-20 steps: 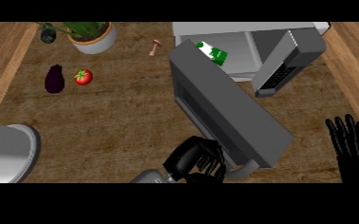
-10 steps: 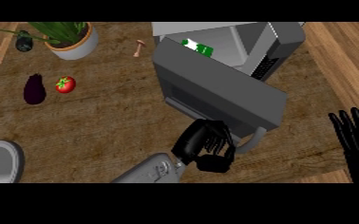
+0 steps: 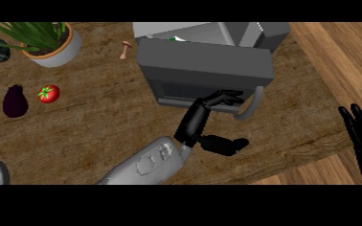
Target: Pick up the milk, place it into the microwave and close the microwave
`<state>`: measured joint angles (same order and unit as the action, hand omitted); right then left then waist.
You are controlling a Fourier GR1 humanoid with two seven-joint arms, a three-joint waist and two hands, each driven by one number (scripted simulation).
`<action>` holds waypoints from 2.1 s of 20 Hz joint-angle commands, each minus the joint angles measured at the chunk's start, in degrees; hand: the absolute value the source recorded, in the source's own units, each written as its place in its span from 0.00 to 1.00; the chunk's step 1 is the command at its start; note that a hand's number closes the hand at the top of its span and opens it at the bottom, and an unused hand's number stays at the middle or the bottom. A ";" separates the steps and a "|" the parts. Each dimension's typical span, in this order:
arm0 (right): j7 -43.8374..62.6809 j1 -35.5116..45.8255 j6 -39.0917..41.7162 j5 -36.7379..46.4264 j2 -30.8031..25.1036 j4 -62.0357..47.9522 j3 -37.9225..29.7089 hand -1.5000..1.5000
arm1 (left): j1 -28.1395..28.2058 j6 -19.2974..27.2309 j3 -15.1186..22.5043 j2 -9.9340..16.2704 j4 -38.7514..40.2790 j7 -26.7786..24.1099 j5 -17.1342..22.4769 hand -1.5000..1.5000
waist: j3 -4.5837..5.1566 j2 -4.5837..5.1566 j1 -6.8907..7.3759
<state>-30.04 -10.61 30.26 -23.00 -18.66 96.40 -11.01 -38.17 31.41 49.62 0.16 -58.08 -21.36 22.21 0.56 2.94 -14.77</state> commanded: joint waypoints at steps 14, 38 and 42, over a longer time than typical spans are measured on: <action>4.77 6.02 3.84 -8.08 -3.79 1.47 0.15 0.00 | -12.55 4.32 -3.16 -0.16 7.71 -5.27 10.67 0.00 | -0.28 2.07 -5.14; 10.22 10.08 5.62 -15.10 -9.42 0.65 -1.49 0.00 | -17.21 6.75 -2.50 -0.14 13.64 -12.26 19.67 0.00 | -0.41 2.80 -9.38; 10.82 11.23 5.41 -16.01 -9.80 0.43 -1.54 0.00 | -17.10 7.14 -1.86 -0.14 14.13 -13.41 20.84 0.00 | -0.41 2.97 -9.14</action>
<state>-19.89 -0.02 35.61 -38.23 -27.88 97.18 -12.43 -52.41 38.38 48.86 0.53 -46.10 -35.55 41.27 0.19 5.57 -23.60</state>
